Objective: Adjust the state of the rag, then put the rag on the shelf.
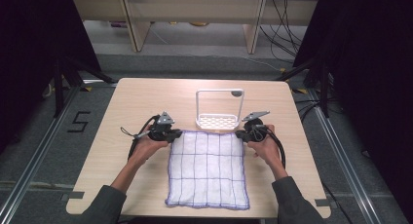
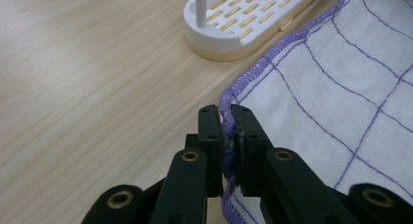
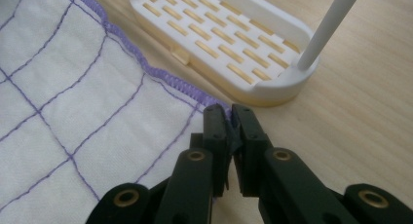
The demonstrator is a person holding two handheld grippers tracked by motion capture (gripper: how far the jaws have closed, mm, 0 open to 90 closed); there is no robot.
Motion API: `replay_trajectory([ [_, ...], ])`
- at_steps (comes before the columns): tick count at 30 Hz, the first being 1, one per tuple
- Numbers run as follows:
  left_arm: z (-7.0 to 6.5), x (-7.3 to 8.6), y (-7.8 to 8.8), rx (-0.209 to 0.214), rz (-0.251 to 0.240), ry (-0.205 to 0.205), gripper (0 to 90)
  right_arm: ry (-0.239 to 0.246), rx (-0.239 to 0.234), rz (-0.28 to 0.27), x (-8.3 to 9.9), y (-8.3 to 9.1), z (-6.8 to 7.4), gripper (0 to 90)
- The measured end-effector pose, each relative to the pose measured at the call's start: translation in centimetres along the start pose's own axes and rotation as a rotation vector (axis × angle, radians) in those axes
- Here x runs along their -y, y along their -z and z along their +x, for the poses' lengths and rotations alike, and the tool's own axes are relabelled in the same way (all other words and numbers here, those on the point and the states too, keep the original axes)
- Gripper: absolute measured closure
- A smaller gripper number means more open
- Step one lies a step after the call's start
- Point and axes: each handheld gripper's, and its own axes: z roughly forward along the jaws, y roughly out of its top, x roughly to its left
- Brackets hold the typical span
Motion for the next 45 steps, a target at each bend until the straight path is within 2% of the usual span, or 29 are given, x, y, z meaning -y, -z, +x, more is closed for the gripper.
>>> replay_trajectory([
  [5, 0.1, 0.0, 0.1, 0.002, -0.015, 0.009, 83.1, 0.006, 0.000, -0.007, -0.1, 0.5, -0.1, 85.9],
  [6, 0.1, 0.0, 0.1, 0.003, -0.017, 0.009, 83.1, 0.003, 0.011, -0.029, -0.1, 0.4, 0.0, 85.9],
  [7, 0.1, 0.0, 0.2, 0.002, -0.019, 0.010, 83.1, -0.012, -0.001, -0.021, -0.2, 0.5, 0.0, 85.8],
  [8, 0.1, 0.0, 0.2, 0.003, -0.020, 0.007, 83.1, 0.004, 0.007, -0.031, -0.2, 0.5, -0.1, 85.8],
  [9, 0.1, 0.0, 0.2, -0.002, -0.020, 0.005, 83.1, -0.003, -0.003, -0.015, -0.2, 0.7, 0.0, 85.8],
  [11, 0.2, -0.1, 0.4, -0.003, -0.024, 0.009, 83.1, 0.011, 0.007, -0.035, -0.3, 0.8, 0.0, 85.8],
  [12, 0.2, -0.1, 0.4, -0.004, -0.028, 0.012, 83.1, -0.008, -0.005, -0.038, -0.4, 0.9, 0.1, 85.8],
  [13, 0.3, -0.1, 0.5, 0.003, -0.028, 0.005, 83.1, 0.009, 0.000, -0.021, -0.5, 1.1, -0.1, 85.8],
  [15, 0.3, -0.2, 0.6, 0.001, -0.036, 0.010, 83.1, -0.005, 0.001, -0.048, -0.5, 1.1, 0.1, 85.8],
  [17, 0.3, -0.4, 0.9, 0.004, -0.045, 0.013, 83.1, 0.009, 0.002, -0.033, -0.6, 1.5, 0.0, 85.8],
  [20, 0.3, -0.6, 1.2, 0.004, -0.056, 0.011, 83.1, 0.014, 0.000, -0.041, -0.8, 1.9, 0.0, 85.9],
  [21, 0.3, -0.6, 1.3, 0.004, -0.065, 0.014, 83.1, 0.012, 0.012, -0.082, -0.8, 1.8, 0.1, 86.0],
  [22, 0.4, -0.6, 1.4, 0.017, -0.059, 0.009, 83.2, 0.016, -0.002, -0.047, -1.0, 2.3, 0.1, 86.0],
  [23, 0.3, -0.6, 1.4, 0.008, -0.072, 0.022, 83.1, 0.010, 0.007, -0.094, -1.0, 2.2, 0.2, 86.0],
  [24, 0.4, -0.7, 1.6, 0.014, -0.071, 0.021, 83.2, 0.022, -0.003, -0.067, -1.1, 2.7, 0.1, 86.0],
  [26, 0.4, -0.9, 1.9, 0.008, -0.086, 0.019, 83.2, 0.014, -0.002, -0.099, -1.3, 3.0, 0.3, 86.0],
  [29, 0.2, -1.4, 2.6, 0.007, -0.123, 0.025, 83.2, 0.029, -0.004, -0.108, -1.8, 4.0, 0.4, 86.1],
  [31, 0.3, -1.6, 3.2, 0.009, -0.126, 0.008, 83.1, 0.050, 0.000, -0.133, -2.0, 4.5, 0.4, 86.1],
  [33, 0.2, -1.7, 3.5, 0.008, -0.134, 0.006, 83.1, 0.029, -0.004, -0.137, -2.2, 5.1, 0.7, 86.1],
  [34, 0.1, -1.7, 3.5, 0.006, -0.153, 0.024, 83.1, 0.038, -0.002, -0.144, -2.2, 5.2, 0.7, 86.1],
  [35, 0.1, -1.8, 3.6, 0.002, -0.154, 0.019, 83.1, 0.035, -0.005, -0.158, -2.4, 5.5, 0.8, 86.1],
  [36, 0.1, -1.8, 3.8, 0.003, -0.158, 0.020, 83.1, 0.057, -0.004, -0.164, -2.5, 5.7, 0.7, 86.1],
  [37, 0.1, -1.9, 4.1, 0.003, -0.151, 0.005, 83.1, 0.044, -0.008, -0.164, -2.5, 5.9, 0.9, 86.1],
  [38, -0.1, -2.0, 4.2, 0.006, -0.166, 0.012, 83.1, 0.047, -0.008, -0.178, -2.5, 6.1, 1.0, 86.1],
  [40, -0.2, -2.1, 4.4, 0.012, -0.165, 0.004, 83.1, 0.060, -0.015, -0.181, -2.6, 6.6, 1.1, 86.1],
  [41, -0.6, -2.1, 5.1, 0.009, -0.176, -0.011, 83.2, 0.080, -0.011, -0.201, -2.7, 6.9, 1.1, 86.1],
  [43, -0.9, -2.1, 5.7, 0.014, -0.178, -0.024, 83.2, 0.060, -0.013, -0.208, -2.6, 7.6, 1.6, 86.1],
  [44, -0.9, -2.1, 5.7, 0.014, -0.178, -0.024, 83.2, 0.085, -0.011, -0.222, -2.5, 7.9, 1.6, 86.1],
  [45, -1.4, -2.0, 6.2, 0.025, -0.190, -0.036, 83.2, 0.058, -0.021, -0.215, -2.3, 8.3, 2.1, 86.1],
])
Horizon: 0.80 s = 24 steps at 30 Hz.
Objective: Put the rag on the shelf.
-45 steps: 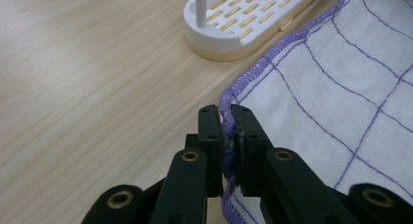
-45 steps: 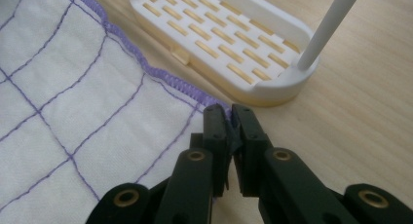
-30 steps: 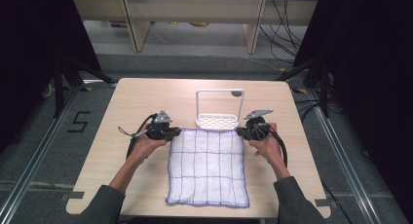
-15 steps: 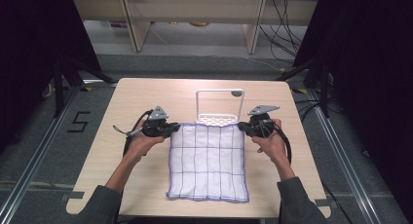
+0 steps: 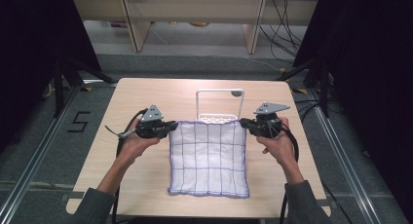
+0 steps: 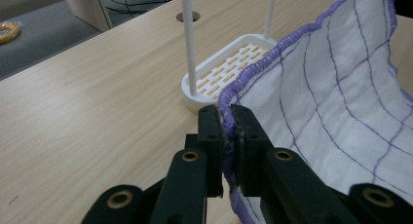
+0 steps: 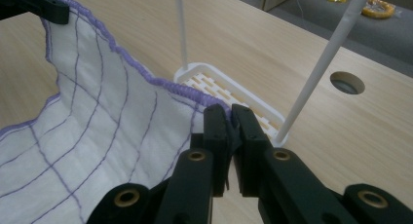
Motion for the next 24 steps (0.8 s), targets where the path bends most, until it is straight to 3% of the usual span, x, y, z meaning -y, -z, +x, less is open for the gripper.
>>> replay_trajectory([
  [1, -0.3, 0.0, 0.2, 0.005, 0.002, -0.004, 83.2, 0.033, -0.005, -0.007, 0.0, 0.4, 0.0, 86.2],
  [2, -0.8, 0.2, 0.5, 0.012, 0.001, -0.013, 83.2, 0.020, 0.000, -0.010, 0.2, 0.7, 0.4, 86.2],
  [4, -1.5, 0.5, 1.1, 0.010, 0.016, -0.033, 83.2, 0.056, -0.007, -0.017, 0.5, 1.5, 0.7, 86.1],
  [11, -3.5, 1.5, 2.7, 0.033, 0.010, -0.076, 83.2, 0.072, -0.045, -0.030, 2.5, 4.0, 2.8, 86.1],
  [15, -4.7, 2.6, 3.3, 0.045, 0.013, -0.089, 83.2, 0.107, -0.062, -0.017, 3.8, 4.3, 3.6, 86.1],
  [19, -5.7, 3.9, 3.8, 0.060, 0.039, -0.103, 83.1, 0.083, -0.075, 0.011, 4.9, 4.5, 4.4, 86.0],
  [22, -6.1, 4.9, 4.0, 0.066, 0.070, -0.121, 82.9, 0.110, -0.094, 0.020, 5.6, 4.3, 4.7, 85.9],
  [23, -6.2, 5.2, 3.9, 0.070, 0.053, -0.107, 82.9, 0.096, -0.097, 0.031, 5.8, 4.3, 5.0, 85.9],
  [24, -6.2, 5.4, 4.1, 0.068, 0.064, -0.114, 82.9, 0.116, -0.100, 0.026, 6.0, 4.2, 5.0, 85.8],
])
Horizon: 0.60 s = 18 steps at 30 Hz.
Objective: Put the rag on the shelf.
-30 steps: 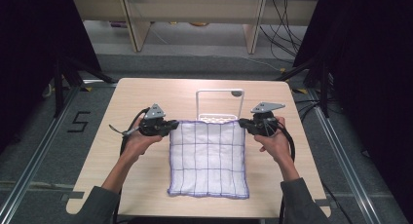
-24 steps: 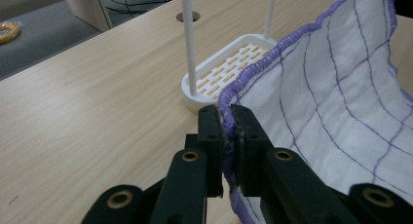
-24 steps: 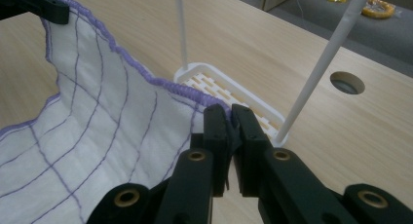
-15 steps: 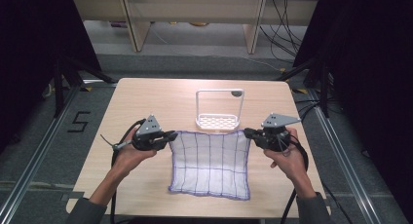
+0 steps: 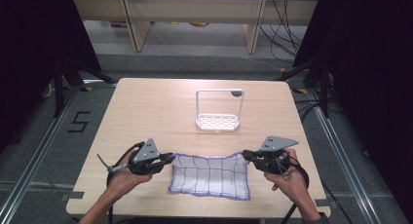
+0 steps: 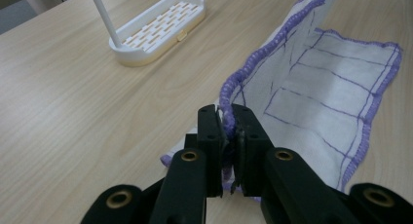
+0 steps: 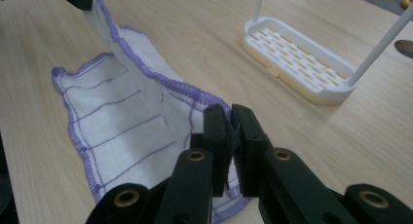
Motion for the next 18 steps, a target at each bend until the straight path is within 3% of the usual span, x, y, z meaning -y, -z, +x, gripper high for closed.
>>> replay_trajectory([
  [2, -0.5, 0.4, -0.1, 0.002, -0.003, 0.007, 82.8, -0.004, -0.005, 0.002, 0.4, 0.0, 0.3, 85.7],
  [5, -1.5, 1.0, -0.2, 0.025, 0.011, -0.018, 82.7, -0.018, -0.005, 0.012, 0.9, 0.3, 0.8, 85.7],
  [8, -2.5, 1.4, -0.3, 0.035, 0.010, -0.015, 82.7, 0.002, -0.021, 0.018, 1.8, 0.4, 1.1, 85.6],
  [9, -2.6, 1.5, -0.3, 0.041, 0.021, -0.031, 82.7, -0.003, -0.019, 0.021, 2.2, 0.5, 1.3, 85.6],
  [13, -3.3, 1.9, -0.1, 0.048, 0.023, -0.029, 82.4, -0.020, -0.029, 0.038, 3.1, 0.6, 1.9, 85.6],
  [14, -3.4, 2.1, 0.0, 0.051, 0.039, -0.052, 82.4, -0.006, -0.031, 0.037, 3.4, 0.6, 2.0, 85.6],
  [15, -3.8, 2.6, -0.2, 0.054, 0.039, -0.035, 82.1, -0.006, -0.034, 0.042, 3.7, 0.7, 2.5, 85.4],
  [16, -3.8, 2.8, -0.2, 0.056, 0.071, -0.056, 82.0, 0.000, -0.039, 0.045, 3.9, 0.8, 2.7, 85.3],
  [18, -4.0, 3.2, -0.4, 0.056, 0.077, -0.054, 82.0, 0.003, -0.043, 0.051, 4.1, 0.7, 2.9, 85.2],
])
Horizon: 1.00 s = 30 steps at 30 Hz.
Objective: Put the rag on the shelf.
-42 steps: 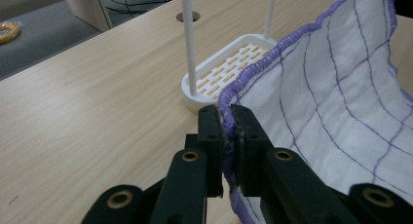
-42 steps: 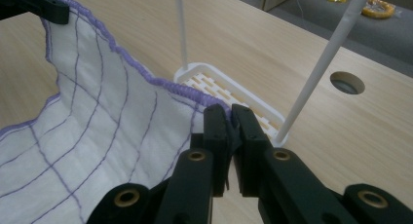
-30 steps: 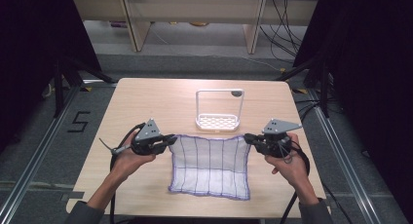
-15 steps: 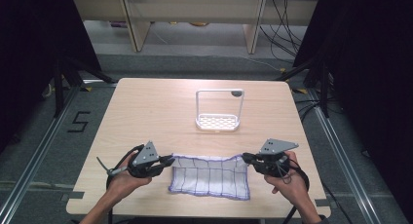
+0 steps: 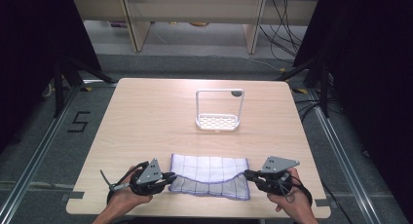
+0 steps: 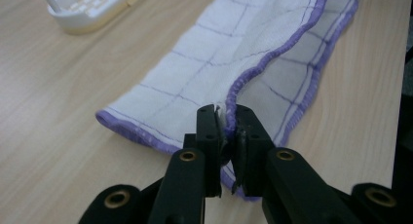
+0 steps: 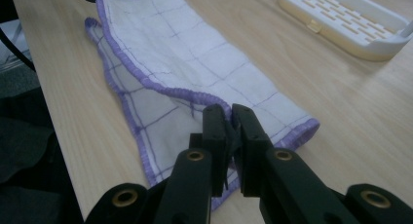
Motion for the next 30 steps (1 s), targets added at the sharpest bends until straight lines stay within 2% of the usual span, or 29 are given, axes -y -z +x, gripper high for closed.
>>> replay_trajectory([
  [1, -0.2, 0.5, -0.2, 0.004, 0.028, -0.001, 81.6, 0.001, -0.011, 0.016, 0.5, -0.2, 0.3, 85.2],
  [3, -0.4, 0.9, -0.6, 0.011, 0.037, 0.008, 81.2, 0.006, -0.023, 0.026, 0.9, -0.4, 0.5, 85.1],
  [4, -0.3, 0.9, -0.6, 0.014, 0.049, -0.024, 80.8, 0.003, -0.026, 0.042, 1.2, -0.5, 0.7, 84.9],
  [5, -0.5, 1.0, -0.7, 0.014, 0.058, -0.013, 80.4, 0.000, -0.035, 0.048, 1.4, -0.6, 0.8, 84.8],
  [6, -0.4, 1.0, -0.8, 0.013, 0.060, -0.031, 80.2, 0.004, -0.036, 0.059, 1.7, -0.7, 0.9, 84.5],
  [9, -0.7, 1.0, -0.9, 0.023, 0.062, -0.019, 79.4, 0.001, -0.050, 0.079, 2.0, -0.8, 1.1, 84.0],
  [10, -0.7, 1.1, -0.9, 0.032, 0.084, -0.043, 78.4, 0.003, -0.063, 0.105, 2.4, -0.8, 1.4, 82.7],
  [11, -0.8, 1.2, -0.9, 0.021, 0.087, -0.041, 78.0, 0.006, -0.073, 0.105, 2.5, -0.8, 1.5, 82.1],
  [13, -0.9, 1.2, -0.9, 0.027, 0.086, -0.037, 75.2, 0.005, -0.077, 0.109, 2.7, -0.8, 1.6, 79.1],
  [15, -1.1, 1.5, -0.8, 0.055, 0.072, 0.012, 69.3, -0.016, -0.104, 0.123, 3.0, -0.7, 1.8, 70.1],
  [16, -1.1, 1.4, -0.6, 0.065, 0.069, 0.007, 65.8, -0.020, -0.106, 0.123, 3.1, -0.7, 1.7, 65.4],
  [17, -1.4, 1.3, -0.5, 0.073, 0.037, 0.060, 62.2, -0.033, -0.107, 0.108, 3.2, -0.6, 1.6, 61.7],
  [18, -1.2, 1.1, -0.2, 0.076, 0.017, 0.074, 54.9, -0.069, -0.093, 0.090, 3.1, -0.3, 1.4, 56.8],
  [19, -1.2, 1.1, -0.2, 0.076, 0.017, 0.074, 51.1, -0.069, -0.086, 0.051, 3.0, -0.1, 1.0, 52.7],
  [20, -0.9, 0.7, 0.5, 0.083, -0.026, 0.122, 49.2, -0.115, -0.073, 0.023, 2.8, 0.2, 0.7, 48.9],
  [21, -0.4, 0.3, 0.8, 0.083, -0.057, 0.126, 48.2, -0.153, -0.061, 0.009, 2.6, 0.4, 0.5, 46.4],
  [23, 0.4, -0.3, 1.1, 0.051, -0.078, 0.139, 47.0, -0.191, 0.003, -0.030, 1.8, 0.4, -0.8, 44.8],
  [24, 1.3, -0.8, 1.2, 0.031, -0.061, 0.120, 46.2, -0.209, 0.018, -0.031, 1.5, 0.4, -1.1, 44.0],
  [25, 1.9, -1.2, 1.2, 0.015, -0.053, 0.128, 45.9, -0.203, 0.066, -0.038, 1.1, 0.1, -2.0, 43.7],
  [26, 2.5, -1.4, 1.0, -0.002, -0.053, 0.135, 46.1, -0.243, 0.089, -0.026, 0.8, -0.3, -2.5, 43.0],
  [27, 2.5, -1.4, 1.0, -0.002, -0.053, 0.135, 46.2, -0.243, 0.089, -0.026, 0.8, -0.3, -2.5, 43.0],
  [28, 4.0, -2.1, 0.4, -0.040, -0.037, 0.151, 46.1, -0.239, 0.125, 0.000, 0.5, -1.3, -3.7, 43.5],
  [29, 4.4, -2.2, 0.1, -0.045, -0.035, 0.162, 46.1, -0.235, 0.129, 0.019, 0.4, -1.8, -4.1, 43.5],
  [30, 5.3, -2.3, -0.3, -0.050, -0.018, 0.152, 46.0, -0.241, 0.132, 0.018, 0.3, -2.3, -4.4, 43.7],
])
